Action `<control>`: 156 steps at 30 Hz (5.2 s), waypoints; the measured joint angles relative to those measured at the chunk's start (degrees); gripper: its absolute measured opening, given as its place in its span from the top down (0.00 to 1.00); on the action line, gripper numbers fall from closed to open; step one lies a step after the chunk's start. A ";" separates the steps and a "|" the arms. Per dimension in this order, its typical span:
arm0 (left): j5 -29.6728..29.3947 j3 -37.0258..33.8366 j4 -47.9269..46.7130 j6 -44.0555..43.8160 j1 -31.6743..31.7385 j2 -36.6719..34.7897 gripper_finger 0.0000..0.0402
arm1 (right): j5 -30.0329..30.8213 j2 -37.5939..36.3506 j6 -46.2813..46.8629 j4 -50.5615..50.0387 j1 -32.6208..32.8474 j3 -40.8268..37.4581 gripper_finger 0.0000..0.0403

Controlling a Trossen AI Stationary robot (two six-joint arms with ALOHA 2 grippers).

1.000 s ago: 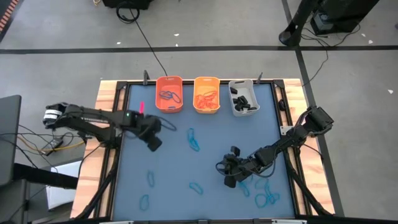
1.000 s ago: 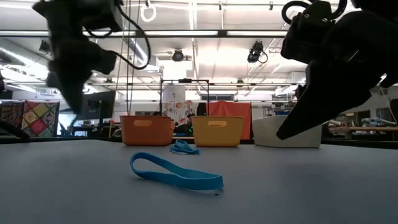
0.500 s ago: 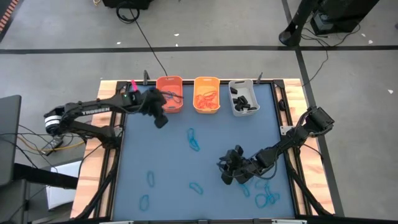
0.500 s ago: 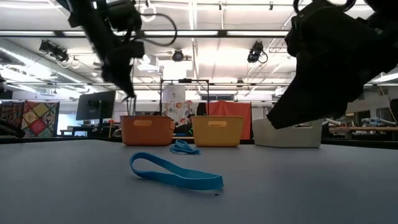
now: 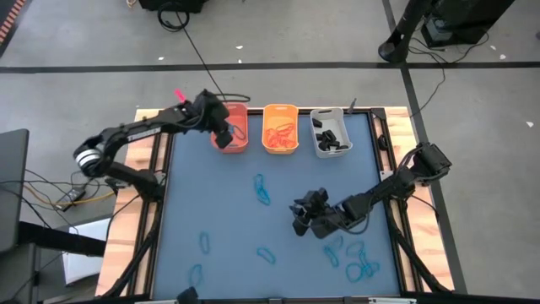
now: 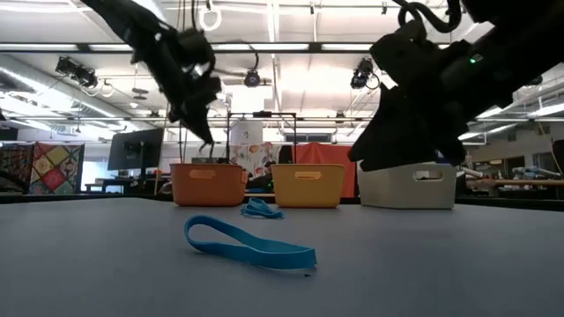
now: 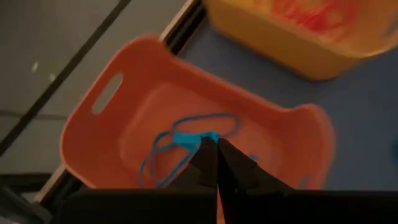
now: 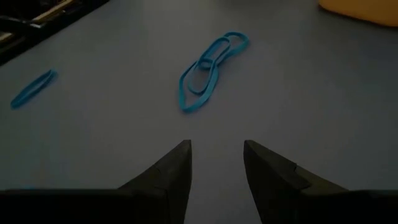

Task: Sort rubber bands into baskets
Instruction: Put the blue rubber band into the orange bin

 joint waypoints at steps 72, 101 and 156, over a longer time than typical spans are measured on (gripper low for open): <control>-17.49 -41.98 77.22 -28.18 -61.66 3.28 0.51 | -23.36 27.93 -21.27 13.05 2.49 24.06 0.80; -7.18 -22.88 77.42 -28.24 -62.70 23.33 0.51 | -8.33 15.96 -27.60 -2.37 2.18 23.98 0.99; -8.56 -20.98 34.07 -15.28 -22.17 -8.02 0.99 | -7.09 15.87 -4.16 -28.42 -0.06 24.02 0.43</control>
